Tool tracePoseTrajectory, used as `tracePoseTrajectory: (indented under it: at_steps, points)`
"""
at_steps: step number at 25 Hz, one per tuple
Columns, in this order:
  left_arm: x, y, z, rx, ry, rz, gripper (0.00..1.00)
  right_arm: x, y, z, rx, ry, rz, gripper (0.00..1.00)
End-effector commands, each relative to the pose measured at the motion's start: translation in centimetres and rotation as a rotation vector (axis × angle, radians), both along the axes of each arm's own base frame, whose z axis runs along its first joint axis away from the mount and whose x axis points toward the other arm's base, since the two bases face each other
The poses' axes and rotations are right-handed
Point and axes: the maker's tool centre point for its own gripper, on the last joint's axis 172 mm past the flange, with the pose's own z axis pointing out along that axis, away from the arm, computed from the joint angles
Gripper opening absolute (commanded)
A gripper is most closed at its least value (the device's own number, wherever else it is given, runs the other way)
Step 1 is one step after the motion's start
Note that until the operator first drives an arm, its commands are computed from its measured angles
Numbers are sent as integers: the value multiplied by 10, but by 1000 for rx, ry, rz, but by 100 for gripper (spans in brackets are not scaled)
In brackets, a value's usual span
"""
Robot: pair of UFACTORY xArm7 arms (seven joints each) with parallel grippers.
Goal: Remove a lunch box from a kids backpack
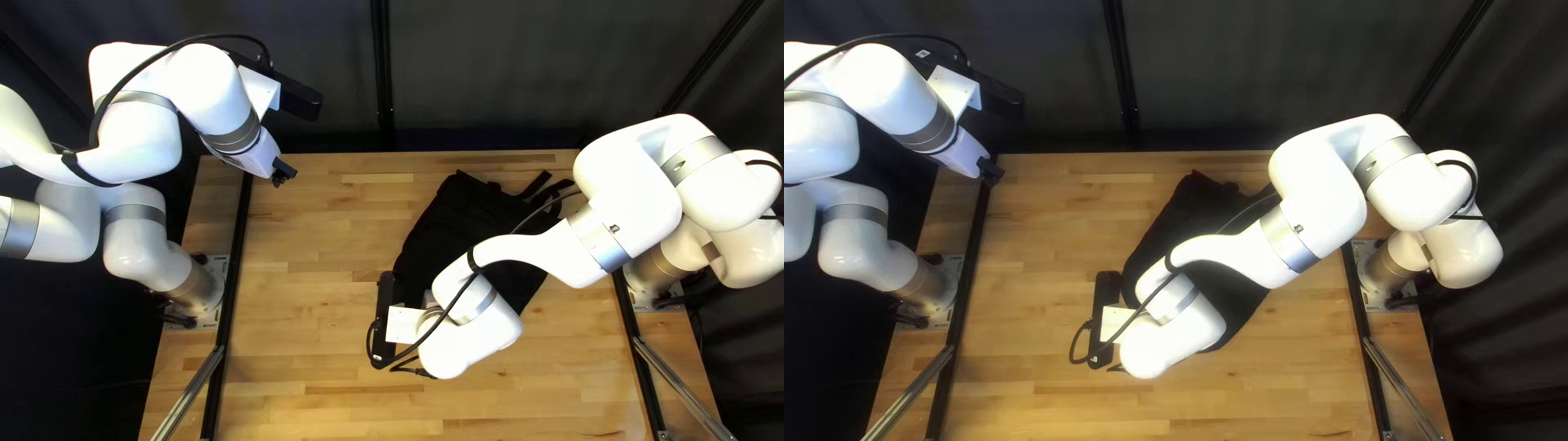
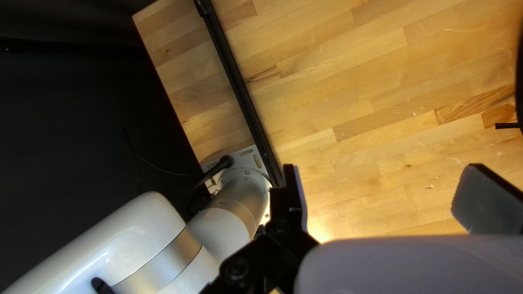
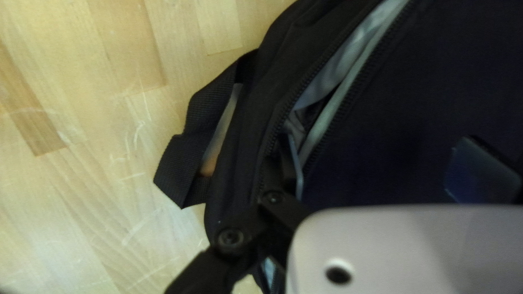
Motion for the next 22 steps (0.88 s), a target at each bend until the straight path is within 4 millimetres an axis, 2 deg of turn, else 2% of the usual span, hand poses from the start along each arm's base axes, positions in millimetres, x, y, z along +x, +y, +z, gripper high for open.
tracePoseTrajectory:
  at_steps: [1, 4, 5, 7, 9, 11, 14, 19, 22]
  points:
    - [0, 0, 0, 0, 0, 0, 100, -3, -2, -2, -15, 7, 2, 100]
    - [0, 0, 0, 0, 0, 0, 100, -4, -4, -7, -36, 18, -6, 100]
    - [0, 0, 0, 0, 0, 0, 100, -4, -4, -8, -43, 22, -9, 94]
    - [0, 0, 0, 0, 0, 0, 100, -4, -5, -7, -54, 26, -14, 65]
    - [0, 0, 0, 0, 0, 0, 100, -4, -4, -4, -64, 28, -17, 11]
    - [0, 0, 0, 0, 0, 0, 100, -4, -3, 2, -77, 31, -19, 4]
    - [0, 0, 0, 0, 0, 0, 100, -1, -6, 10, -91, 38, -18, 0]
    - [0, 0, 0, 0, 0, 0, 100, 4, -11, 22, -105, 45, -12, 0]
    - [0, 0, 0, 0, 0, 0, 100, 3, -20, 39, -117, 52, -7, 0]
